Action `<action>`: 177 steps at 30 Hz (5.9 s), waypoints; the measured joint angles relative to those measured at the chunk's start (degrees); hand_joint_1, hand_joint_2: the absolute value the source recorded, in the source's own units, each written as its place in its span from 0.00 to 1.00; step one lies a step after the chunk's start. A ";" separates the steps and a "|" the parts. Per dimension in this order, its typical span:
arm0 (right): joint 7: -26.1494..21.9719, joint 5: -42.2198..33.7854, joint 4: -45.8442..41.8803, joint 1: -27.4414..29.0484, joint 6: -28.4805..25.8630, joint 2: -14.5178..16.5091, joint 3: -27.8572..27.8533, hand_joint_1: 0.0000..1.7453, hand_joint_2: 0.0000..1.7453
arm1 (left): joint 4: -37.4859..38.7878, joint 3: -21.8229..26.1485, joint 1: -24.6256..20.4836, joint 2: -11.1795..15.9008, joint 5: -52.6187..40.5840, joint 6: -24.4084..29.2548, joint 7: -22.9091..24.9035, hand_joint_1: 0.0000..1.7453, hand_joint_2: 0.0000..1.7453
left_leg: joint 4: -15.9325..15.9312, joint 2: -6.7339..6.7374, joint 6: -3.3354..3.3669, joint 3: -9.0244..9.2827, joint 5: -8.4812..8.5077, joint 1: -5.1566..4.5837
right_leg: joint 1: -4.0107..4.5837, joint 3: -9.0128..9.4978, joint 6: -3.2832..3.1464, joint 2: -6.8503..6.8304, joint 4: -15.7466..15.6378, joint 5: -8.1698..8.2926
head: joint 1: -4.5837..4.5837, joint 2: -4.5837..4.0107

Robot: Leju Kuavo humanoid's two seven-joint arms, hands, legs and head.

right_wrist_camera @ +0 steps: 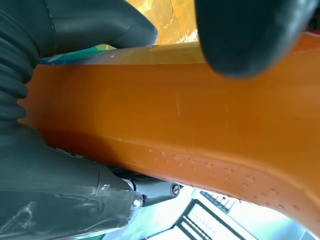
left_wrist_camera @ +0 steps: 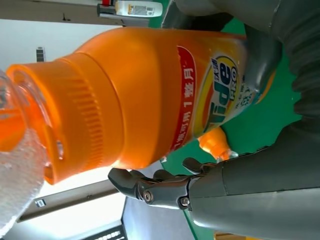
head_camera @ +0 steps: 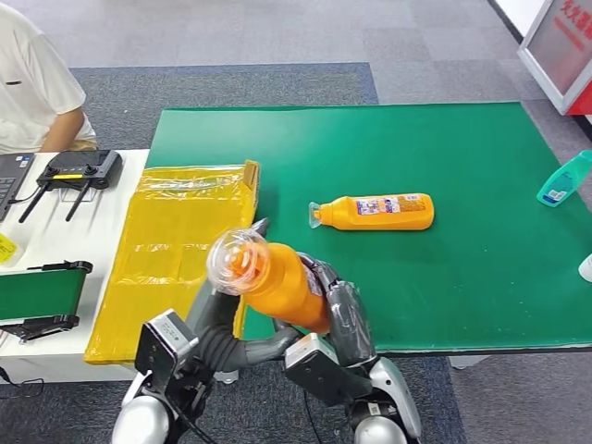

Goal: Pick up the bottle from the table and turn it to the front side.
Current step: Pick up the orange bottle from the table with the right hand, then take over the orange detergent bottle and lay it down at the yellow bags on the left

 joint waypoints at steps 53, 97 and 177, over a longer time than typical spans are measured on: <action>0.48 1.68 5.56 -3.02 -3.53 -1.83 4.56 1.00 1.00 | 5.11 -3.10 -3.71 -0.05 2.74 -0.60 0.16 0.00 1.00 | 0.00 0.00 -0.01 0.00 0.01 0.00 | 0.00 -0.01 0.00 0.00 0.00 0.00 | 0.01 0.00; 2.78 -5.22 7.24 -2.70 0.31 -1.02 2.73 0.00 1.00 | 5.89 -3.29 -3.67 0.09 -2.59 3.87 0.69 1.00 1.00 | 0.00 0.00 -0.01 -0.01 0.01 0.00 | 0.00 -0.02 0.00 0.00 0.00 0.00 | 0.02 0.00; -1.14 -10.52 -9.89 -0.72 5.14 2.66 -10.09 0.00 1.00 | 29.90 12.71 -17.07 3.53 -71.84 19.38 13.85 1.00 1.00 | 0.00 -0.01 0.00 -0.12 0.03 0.00 | 0.00 -0.08 0.02 -0.01 0.02 -0.01 | 0.01 0.00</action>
